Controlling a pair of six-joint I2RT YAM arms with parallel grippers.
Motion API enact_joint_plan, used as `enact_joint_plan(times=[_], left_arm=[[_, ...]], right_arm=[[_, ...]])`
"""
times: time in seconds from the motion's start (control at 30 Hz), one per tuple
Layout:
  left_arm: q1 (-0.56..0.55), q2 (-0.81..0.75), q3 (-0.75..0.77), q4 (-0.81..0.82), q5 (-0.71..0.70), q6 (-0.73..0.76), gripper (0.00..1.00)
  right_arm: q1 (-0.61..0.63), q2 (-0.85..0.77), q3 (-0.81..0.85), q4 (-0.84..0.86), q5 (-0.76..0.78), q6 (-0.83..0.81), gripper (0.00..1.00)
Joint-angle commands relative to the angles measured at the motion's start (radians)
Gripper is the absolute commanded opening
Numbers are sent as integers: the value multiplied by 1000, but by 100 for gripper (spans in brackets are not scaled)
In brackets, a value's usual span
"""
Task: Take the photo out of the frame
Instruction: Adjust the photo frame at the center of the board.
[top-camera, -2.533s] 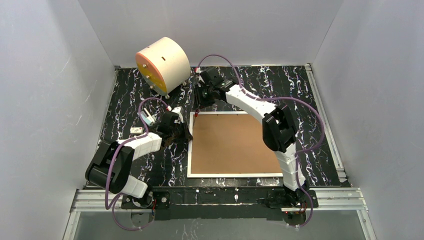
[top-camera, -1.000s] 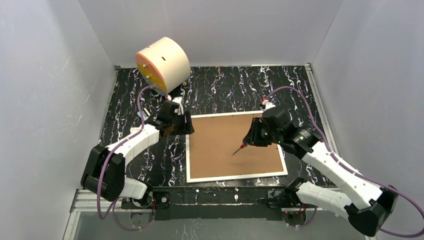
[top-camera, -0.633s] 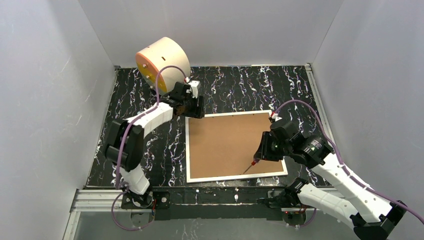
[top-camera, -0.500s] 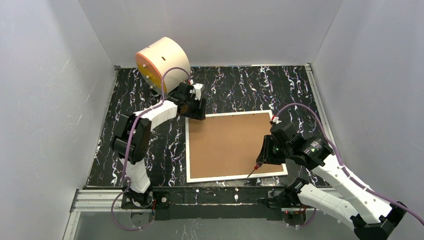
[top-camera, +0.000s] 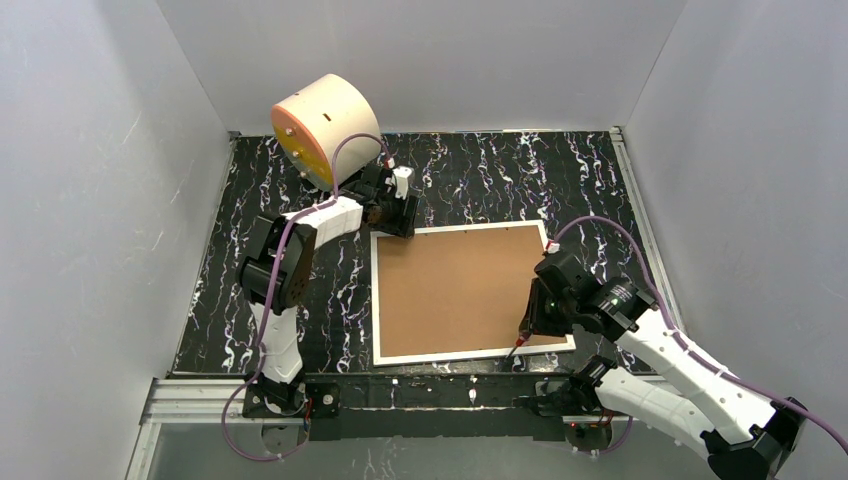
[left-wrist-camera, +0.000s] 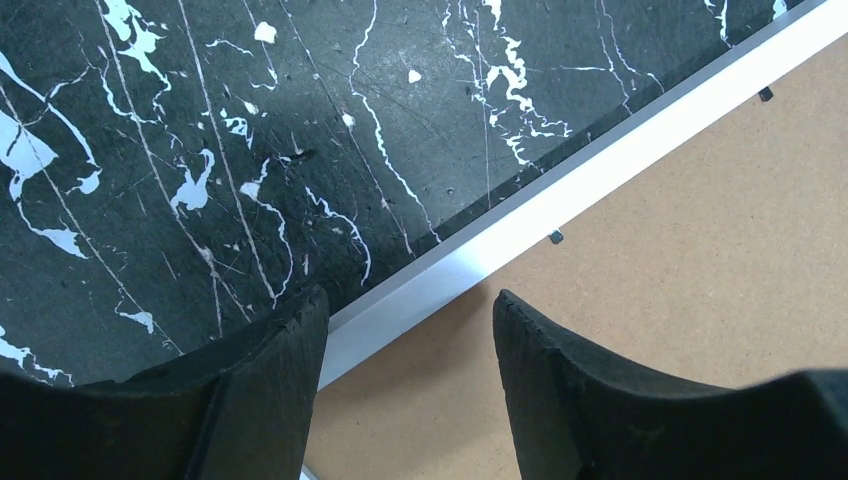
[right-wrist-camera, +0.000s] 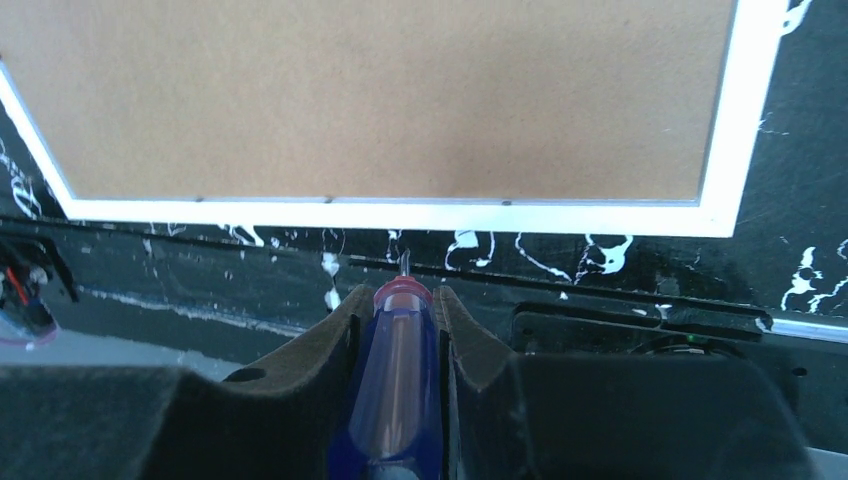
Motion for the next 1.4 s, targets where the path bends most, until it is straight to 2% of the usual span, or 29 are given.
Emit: enact_joint_plan(times=[0.0, 0.1, 0.3, 0.53, 0.67, 0.83, 1.03, 1.2, 1.37], left_arm=[[-4, 2, 33, 4, 32, 4, 60], [-4, 9, 47, -37, 29, 4, 59], [5, -15, 28, -16, 60, 31, 60], [43, 27, 96, -22, 95, 37, 62], [45, 82, 130, -97, 135, 56, 61], [46, 64, 40, -111, 136, 34, 59], [56, -15, -94, -81, 94, -75, 58], [57, -73, -189, -77, 97, -107, 57], [57, -147, -283, -80, 35, -155, 55]], right_arm=[[2, 4, -11, 35, 116, 69, 1], [1, 18, 3, 29, 168, 119, 1], [1, 21, 12, 31, 250, 167, 1], [1, 34, -13, 55, 256, 185, 1], [1, 46, -46, 74, 274, 216, 1], [1, 36, -38, 109, 335, 268, 1], [1, 48, -71, 188, 371, 290, 1], [0, 82, -62, 233, 402, 278, 1], [-8, 107, -38, 251, 427, 238, 1]])
